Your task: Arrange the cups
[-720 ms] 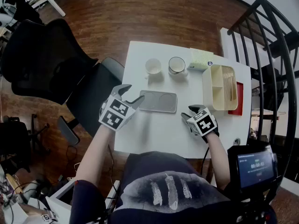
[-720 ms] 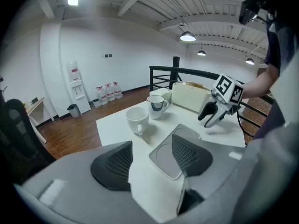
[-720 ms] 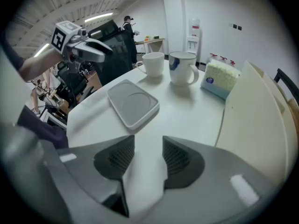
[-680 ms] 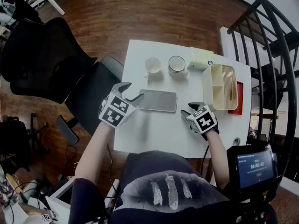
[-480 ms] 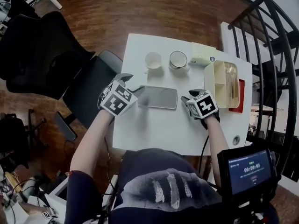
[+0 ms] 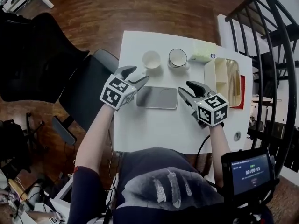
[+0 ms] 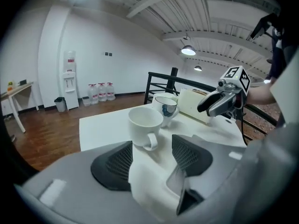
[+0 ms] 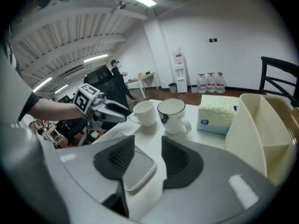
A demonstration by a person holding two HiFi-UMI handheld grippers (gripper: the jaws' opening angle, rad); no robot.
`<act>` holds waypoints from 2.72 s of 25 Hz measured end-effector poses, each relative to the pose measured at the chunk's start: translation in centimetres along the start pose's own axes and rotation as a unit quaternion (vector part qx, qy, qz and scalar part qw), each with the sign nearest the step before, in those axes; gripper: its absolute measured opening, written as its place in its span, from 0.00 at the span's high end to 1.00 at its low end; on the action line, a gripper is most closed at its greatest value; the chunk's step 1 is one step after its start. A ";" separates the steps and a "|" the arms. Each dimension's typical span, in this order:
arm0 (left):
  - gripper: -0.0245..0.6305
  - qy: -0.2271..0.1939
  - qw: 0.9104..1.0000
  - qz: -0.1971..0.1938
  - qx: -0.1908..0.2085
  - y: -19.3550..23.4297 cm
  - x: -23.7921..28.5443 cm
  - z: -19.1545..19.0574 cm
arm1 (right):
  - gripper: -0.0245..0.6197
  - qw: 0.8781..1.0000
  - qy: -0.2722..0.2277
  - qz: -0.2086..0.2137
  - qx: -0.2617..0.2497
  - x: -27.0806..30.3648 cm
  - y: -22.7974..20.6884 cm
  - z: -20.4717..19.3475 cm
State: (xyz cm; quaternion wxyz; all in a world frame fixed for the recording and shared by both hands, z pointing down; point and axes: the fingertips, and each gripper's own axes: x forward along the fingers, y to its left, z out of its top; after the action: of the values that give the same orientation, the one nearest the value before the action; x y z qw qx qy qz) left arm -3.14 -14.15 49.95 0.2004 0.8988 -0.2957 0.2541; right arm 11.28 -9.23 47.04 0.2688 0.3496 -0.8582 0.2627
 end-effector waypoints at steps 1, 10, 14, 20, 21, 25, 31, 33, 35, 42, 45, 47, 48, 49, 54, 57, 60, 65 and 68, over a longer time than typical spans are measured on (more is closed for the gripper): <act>0.56 -0.006 1.000 -0.002 -0.002 0.2 0.3 0.0 | 0.69 1.000 -0.013 0.003 0.001 -0.1 0.2 0.5; 0.58 -0.010 1.000 -0.026 0.005 0.8 2.5 0.4 | 0.69 0.999 -0.040 0.026 -0.007 1.5 0.0 3.7; 0.61 0.009 0.999 -0.021 0.024 1.2 2.7 0.3 | 0.69 0.999 -0.041 0.032 -0.012 1.6 0.5 4.1; 0.62 0.025 0.998 -0.022 0.053 1.3 2.8 0.1 | 0.69 0.999 -0.037 0.035 -0.006 1.4 0.9 3.5; 0.64 0.029 0.998 -0.023 0.059 1.2 2.9 0.1 | 0.69 0.999 -0.037 0.036 -0.004 1.4 0.9 3.4; 0.87 0.051 0.994 -0.001 0.093 2.1 2.6 -0.2 | 0.69 0.999 -0.031 0.043 0.002 1.2 1.3 2.6; 0.88 0.075 0.989 0.003 0.124 3.3 3.0 -0.8 | 0.69 0.999 -0.030 0.043 0.008 1.0 1.4 1.9; 0.88 0.080 0.988 0.000 0.132 3.6 3.1 -0.8 | 0.69 0.999 -0.031 0.042 0.008 1.0 1.3 1.9; 0.87 0.084 0.987 -0.005 0.137 3.8 3.3 -0.8 | 0.69 0.999 -0.031 0.040 0.011 0.8 1.2 1.7; 0.88 0.101 0.980 -0.027 0.167 3.9 3.8 -0.6 | 0.69 0.999 -0.025 0.044 0.014 0.9 1.5 1.0; 0.89 0.099 0.980 -0.033 0.169 3.8 3.8 -0.7 | 0.69 0.999 -0.025 0.046 0.014 1.1 1.5 1.2; 0.89 0.099 0.981 -0.038 0.164 3.9 3.7 -0.6 | 0.69 0.999 -0.024 0.045 0.013 1.1 1.5 1.3; 0.89 0.099 0.981 -0.039 0.163 3.9 3.8 -0.6 | 0.69 0.999 -0.024 0.045 0.012 1.1 1.5 1.4; 0.89 0.099 0.981 -0.040 0.164 3.8 3.8 -0.5 | 0.69 0.999 -0.024 0.045 0.012 1.1 1.5 1.4; 0.88 0.083 0.982 -0.036 0.166 3.6 3.6 -0.3 | 0.69 0.999 -0.025 0.044 0.012 1.0 1.5 1.3; 0.88 0.073 0.983 -0.034 0.167 3.5 3.2 -0.2 | 0.69 0.999 -0.027 0.042 0.014 0.9 1.3 1.5; 0.88 0.059 0.987 -0.038 0.144 3.4 2.7 -0.5 | 0.69 0.999 -0.025 0.041 0.013 0.9 1.2 1.3; 0.88 0.039 0.989 -0.039 0.134 2.9 1.6 -0.5 | 0.69 0.999 -0.020 0.042 0.010 0.9 1.3 0.9; 0.88 0.022 0.990 -0.045 0.130 2.4 1.0 0.1 | 0.69 0.999 -0.021 0.043 0.010 1.0 1.3 0.9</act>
State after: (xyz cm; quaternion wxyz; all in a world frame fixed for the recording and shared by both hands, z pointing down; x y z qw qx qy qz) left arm -3.96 -16.39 50.93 0.0996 0.9238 -0.2144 0.3011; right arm 9.46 -9.46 46.63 0.2358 0.3205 -0.8752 0.2753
